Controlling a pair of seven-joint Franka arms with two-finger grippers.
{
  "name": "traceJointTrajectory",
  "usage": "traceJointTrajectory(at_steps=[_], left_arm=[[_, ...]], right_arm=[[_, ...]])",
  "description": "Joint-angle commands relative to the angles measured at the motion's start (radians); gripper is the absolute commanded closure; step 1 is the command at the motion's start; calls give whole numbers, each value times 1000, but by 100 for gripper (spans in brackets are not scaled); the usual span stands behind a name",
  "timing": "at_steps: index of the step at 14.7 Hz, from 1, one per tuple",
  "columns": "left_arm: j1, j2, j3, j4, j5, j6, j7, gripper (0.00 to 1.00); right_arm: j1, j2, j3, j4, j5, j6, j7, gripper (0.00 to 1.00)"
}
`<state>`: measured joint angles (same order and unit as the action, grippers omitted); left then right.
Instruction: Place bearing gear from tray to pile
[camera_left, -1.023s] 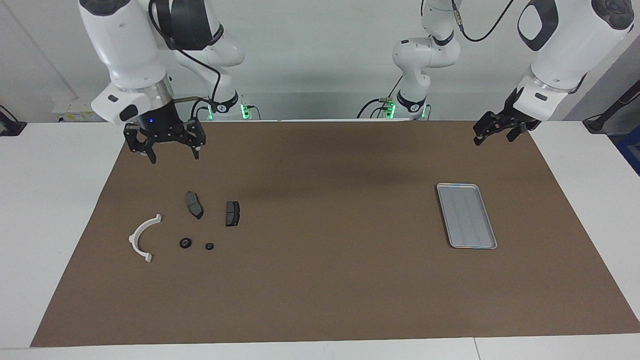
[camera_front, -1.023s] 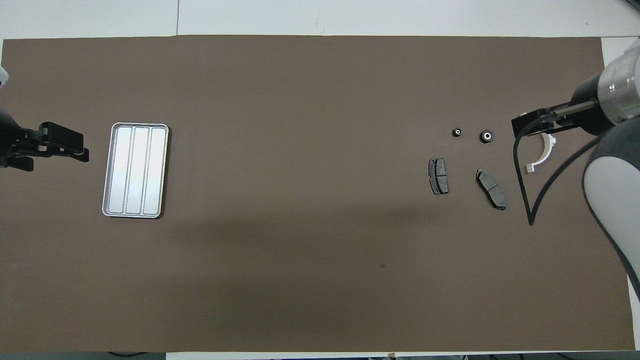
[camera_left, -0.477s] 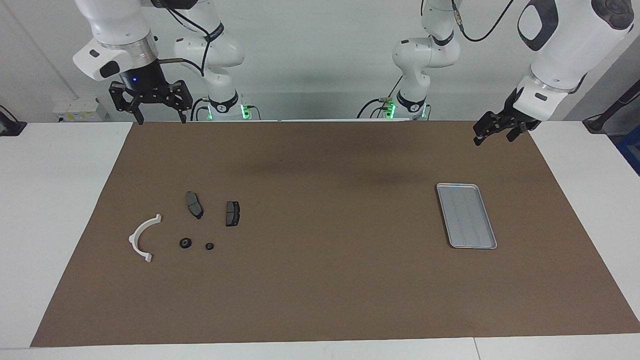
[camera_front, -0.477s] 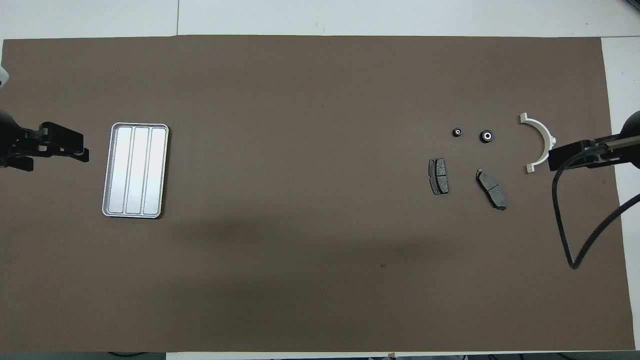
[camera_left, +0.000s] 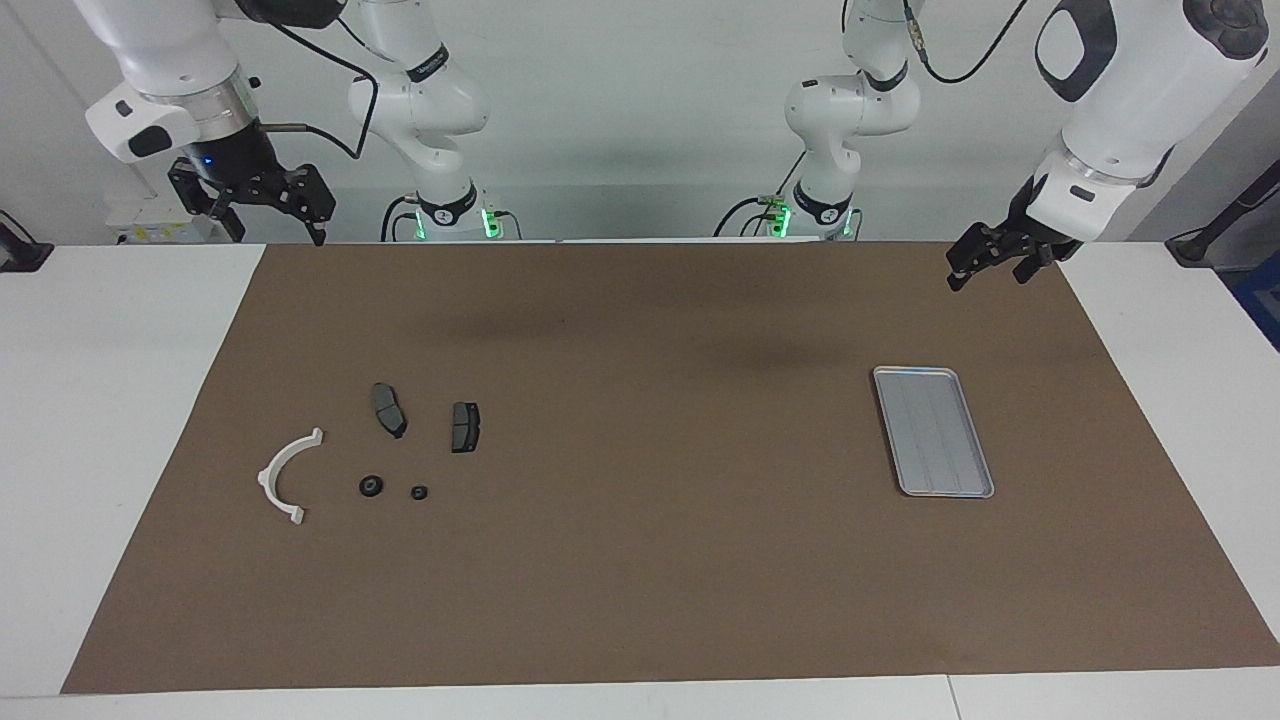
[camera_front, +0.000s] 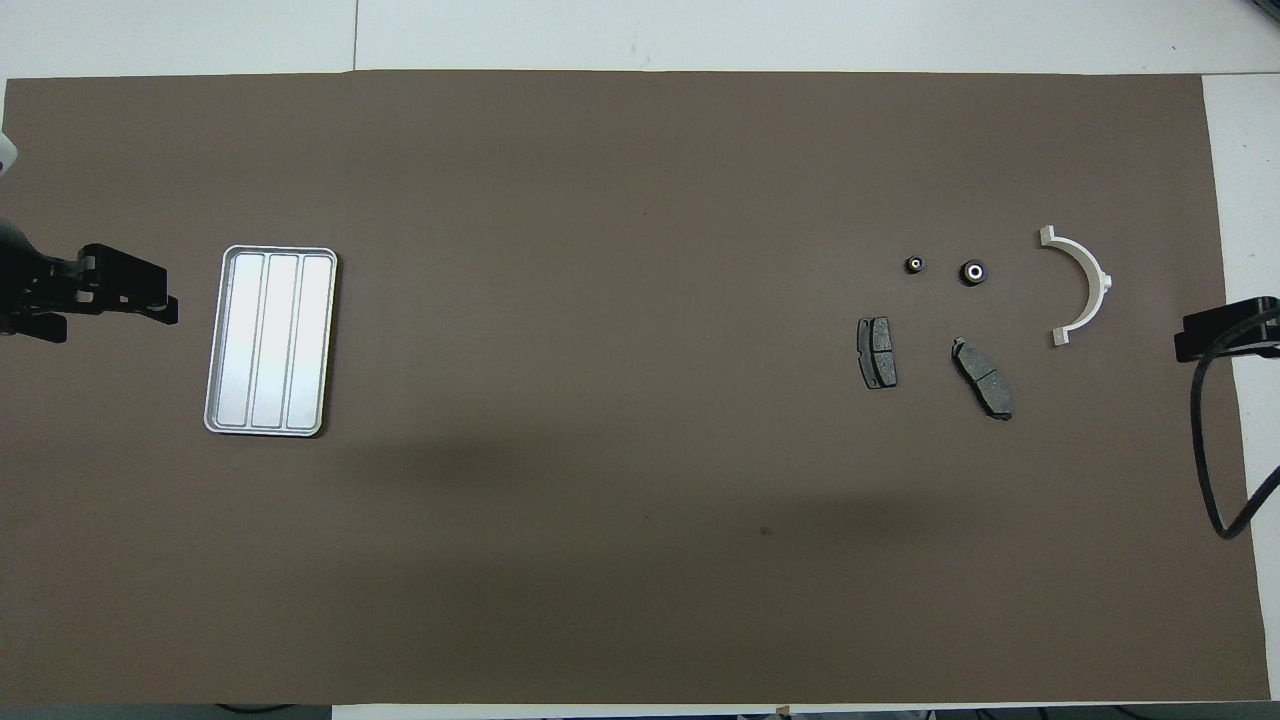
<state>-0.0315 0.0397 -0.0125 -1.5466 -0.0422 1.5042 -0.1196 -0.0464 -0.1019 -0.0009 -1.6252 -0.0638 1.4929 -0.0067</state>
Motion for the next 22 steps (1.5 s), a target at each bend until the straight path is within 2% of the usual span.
traceJointTrajectory(at_steps=[1,22], left_arm=[[15,-20,-12,-20,4,5,1,0],[13,-20,-12,-20,4,5,1,0]], right_arm=[[-10,-27,15,-36,13,23,33,0],[-10,-29,19,-45,58,-22,31,0]])
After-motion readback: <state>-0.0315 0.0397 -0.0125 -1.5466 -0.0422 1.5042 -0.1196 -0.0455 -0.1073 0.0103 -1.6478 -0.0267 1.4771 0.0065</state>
